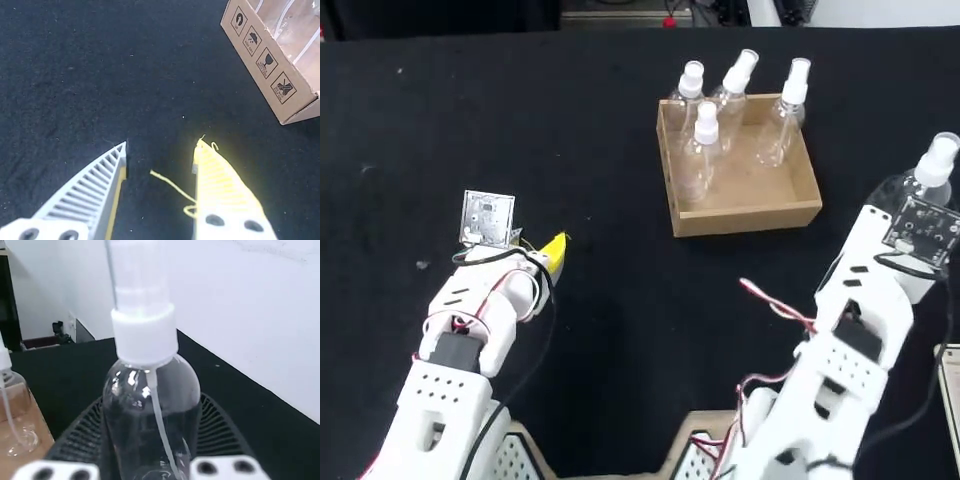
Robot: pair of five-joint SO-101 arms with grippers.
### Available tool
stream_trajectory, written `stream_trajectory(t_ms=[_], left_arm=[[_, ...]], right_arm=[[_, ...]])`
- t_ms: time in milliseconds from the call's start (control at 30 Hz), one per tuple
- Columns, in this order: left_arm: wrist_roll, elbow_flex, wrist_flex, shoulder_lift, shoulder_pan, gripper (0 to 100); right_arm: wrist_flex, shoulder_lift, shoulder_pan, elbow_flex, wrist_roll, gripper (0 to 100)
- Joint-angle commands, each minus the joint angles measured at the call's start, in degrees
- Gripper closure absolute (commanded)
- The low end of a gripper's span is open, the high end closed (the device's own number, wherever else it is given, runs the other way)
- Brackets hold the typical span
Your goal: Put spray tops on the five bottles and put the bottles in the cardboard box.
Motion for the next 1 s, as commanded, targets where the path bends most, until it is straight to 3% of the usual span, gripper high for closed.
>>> stream_trajectory(t_ms=[0,433,600,967], left_arm=[[0.62,-0.31,-1.23,-0.97,-0.13,79],[0.53,-0.31,-1.23,-0.97,-0.13,79],[0.44,-0.31,-1.23,-0.97,-0.04,79],[0.44,-0.31,-1.23,-0.97,-0.13,79]], right_arm=[[-8.79,6.20,1.32,-0.57,0.09,93.1],[-34.02,32.75,3.52,-1.01,-0.09,93.1],[-44.04,41.54,5.45,-1.01,-5.10,93.1],[-56.35,52.62,5.71,-0.92,-5.01,93.1]])
